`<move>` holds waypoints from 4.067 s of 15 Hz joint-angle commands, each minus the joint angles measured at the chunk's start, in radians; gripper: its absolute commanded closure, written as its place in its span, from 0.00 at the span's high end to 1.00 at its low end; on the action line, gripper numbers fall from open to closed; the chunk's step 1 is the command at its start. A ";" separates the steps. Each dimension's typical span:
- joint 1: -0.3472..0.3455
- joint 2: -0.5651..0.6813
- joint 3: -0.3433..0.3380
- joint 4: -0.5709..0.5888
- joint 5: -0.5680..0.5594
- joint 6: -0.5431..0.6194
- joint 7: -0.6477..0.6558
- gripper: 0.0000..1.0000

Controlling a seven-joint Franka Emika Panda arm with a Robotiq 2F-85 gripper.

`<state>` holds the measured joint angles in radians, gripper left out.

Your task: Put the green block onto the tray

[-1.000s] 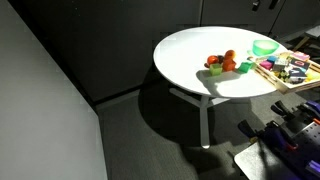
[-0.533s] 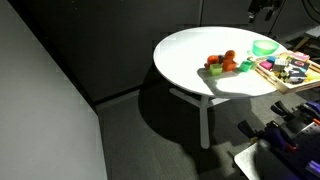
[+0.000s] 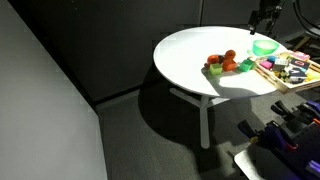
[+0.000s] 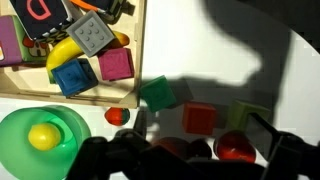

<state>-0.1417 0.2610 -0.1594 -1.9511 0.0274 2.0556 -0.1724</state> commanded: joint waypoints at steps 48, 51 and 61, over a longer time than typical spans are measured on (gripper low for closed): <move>-0.096 0.448 0.089 0.152 -0.198 0.321 -0.376 1.00; -0.100 0.460 0.095 0.160 -0.203 0.315 -0.400 1.00; -0.086 0.474 0.087 0.175 -0.190 0.280 -0.354 0.49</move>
<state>-0.2168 0.7295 -0.0791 -1.8146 -0.1501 2.3849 -0.5549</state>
